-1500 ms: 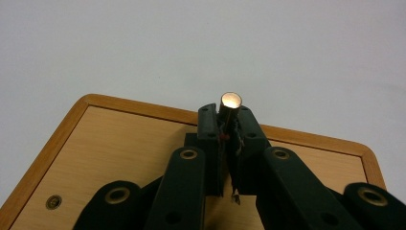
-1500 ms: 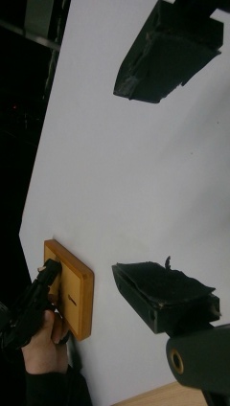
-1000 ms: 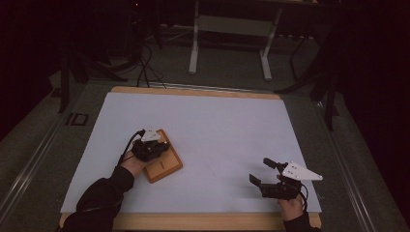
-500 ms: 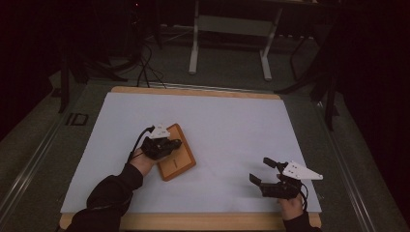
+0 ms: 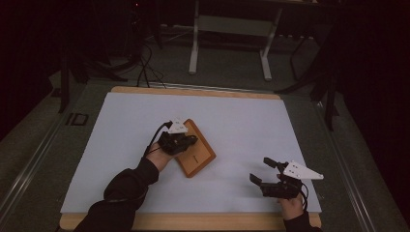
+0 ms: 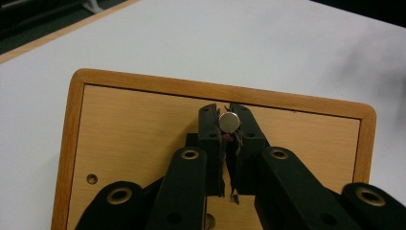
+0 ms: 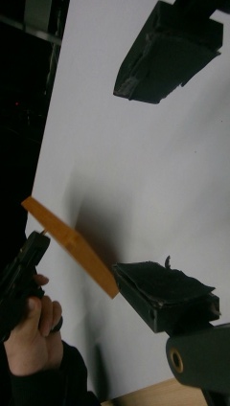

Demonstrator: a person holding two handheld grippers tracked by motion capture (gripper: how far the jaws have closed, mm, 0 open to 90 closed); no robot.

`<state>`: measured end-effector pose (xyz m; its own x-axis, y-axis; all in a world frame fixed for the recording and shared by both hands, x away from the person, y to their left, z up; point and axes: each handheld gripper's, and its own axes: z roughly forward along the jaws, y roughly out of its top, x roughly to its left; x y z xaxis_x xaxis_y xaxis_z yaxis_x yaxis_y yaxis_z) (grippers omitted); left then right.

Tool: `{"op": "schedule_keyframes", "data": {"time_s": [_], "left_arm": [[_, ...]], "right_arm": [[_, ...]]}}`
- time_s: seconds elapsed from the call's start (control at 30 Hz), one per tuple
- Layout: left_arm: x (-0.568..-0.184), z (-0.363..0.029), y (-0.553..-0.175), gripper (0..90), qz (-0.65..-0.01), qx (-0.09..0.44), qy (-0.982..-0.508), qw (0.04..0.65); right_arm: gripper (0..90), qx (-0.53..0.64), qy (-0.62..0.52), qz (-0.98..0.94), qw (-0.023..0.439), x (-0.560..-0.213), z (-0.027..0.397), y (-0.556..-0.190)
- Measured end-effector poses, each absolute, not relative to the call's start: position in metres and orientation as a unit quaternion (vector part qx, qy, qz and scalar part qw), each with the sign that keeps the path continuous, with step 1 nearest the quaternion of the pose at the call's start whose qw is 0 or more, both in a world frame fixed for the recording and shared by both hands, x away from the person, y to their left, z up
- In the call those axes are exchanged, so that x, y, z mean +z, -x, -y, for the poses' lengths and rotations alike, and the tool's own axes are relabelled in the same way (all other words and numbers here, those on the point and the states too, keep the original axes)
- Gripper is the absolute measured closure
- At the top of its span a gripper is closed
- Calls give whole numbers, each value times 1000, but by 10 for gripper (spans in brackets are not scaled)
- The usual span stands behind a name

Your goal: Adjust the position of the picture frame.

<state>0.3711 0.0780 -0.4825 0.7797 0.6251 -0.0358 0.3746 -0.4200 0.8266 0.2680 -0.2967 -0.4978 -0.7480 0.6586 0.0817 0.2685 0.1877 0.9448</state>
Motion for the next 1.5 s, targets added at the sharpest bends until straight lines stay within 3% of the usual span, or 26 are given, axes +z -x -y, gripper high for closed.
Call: {"op": "schedule_keyframes", "data": {"time_s": [0.7,1.5], "left_arm": [[-505,-15,-412,855,-303,145,-852,401],[-521,-4,-422,851,-305,127,-857,395]], "right_arm": [[139,561,-308,-749,171,-498,298,-268],[139,561,-308,-749,169,-498,297,-268]]}}
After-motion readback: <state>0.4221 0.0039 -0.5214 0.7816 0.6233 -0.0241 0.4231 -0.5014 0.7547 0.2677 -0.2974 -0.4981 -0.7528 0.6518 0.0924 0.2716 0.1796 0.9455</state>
